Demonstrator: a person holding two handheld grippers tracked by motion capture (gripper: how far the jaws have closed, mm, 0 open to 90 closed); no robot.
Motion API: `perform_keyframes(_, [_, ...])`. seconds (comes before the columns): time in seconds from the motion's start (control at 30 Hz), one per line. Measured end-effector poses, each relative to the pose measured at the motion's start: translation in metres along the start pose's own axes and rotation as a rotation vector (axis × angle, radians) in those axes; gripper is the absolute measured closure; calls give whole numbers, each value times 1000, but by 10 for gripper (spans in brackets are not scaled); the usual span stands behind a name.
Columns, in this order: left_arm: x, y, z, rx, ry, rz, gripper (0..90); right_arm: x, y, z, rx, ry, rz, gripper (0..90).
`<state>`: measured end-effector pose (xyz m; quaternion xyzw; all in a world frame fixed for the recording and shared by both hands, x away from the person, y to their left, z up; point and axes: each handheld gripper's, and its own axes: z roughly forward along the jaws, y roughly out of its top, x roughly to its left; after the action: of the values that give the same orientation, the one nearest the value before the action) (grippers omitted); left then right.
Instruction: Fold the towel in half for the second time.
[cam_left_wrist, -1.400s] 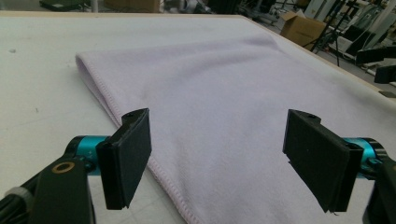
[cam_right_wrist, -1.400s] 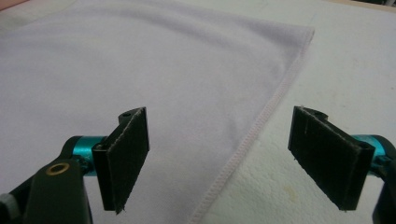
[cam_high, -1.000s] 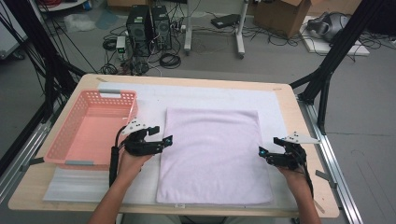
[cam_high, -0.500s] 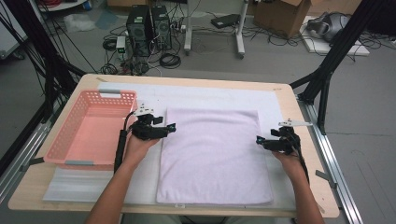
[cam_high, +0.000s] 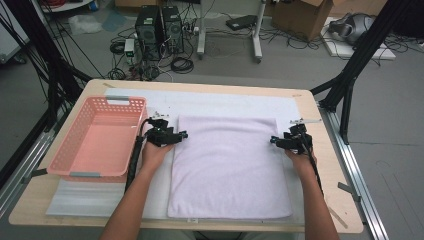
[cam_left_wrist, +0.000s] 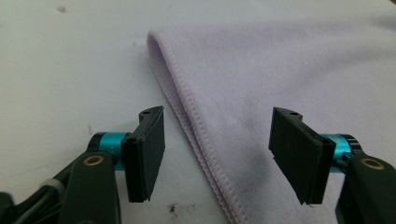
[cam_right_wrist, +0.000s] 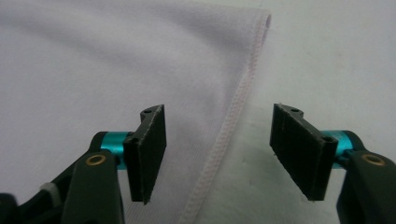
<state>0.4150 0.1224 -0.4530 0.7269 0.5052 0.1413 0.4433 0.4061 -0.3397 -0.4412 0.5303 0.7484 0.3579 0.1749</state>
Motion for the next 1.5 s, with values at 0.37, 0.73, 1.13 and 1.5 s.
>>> perform_keyframes(0.37, [-7, 2, 5, 16, 33, 70, 816, 3, 3, 8, 7, -7, 13, 835])
perform_keyframes(0.73, [-2, 12, -12, -107, 20, -11, 857, -6, 6, -6, -87, 15, 78, 875])
perform_keyframes(1.13, [-15, 11, -48, -132, -52, 27, 855, 4, -2, -43, -171, 84, 31, 873])
perform_keyframes(1.5, [-31, -20, -85, -141, -123, 65, 854, 23, -38, -82, -180, 129, -32, 872])
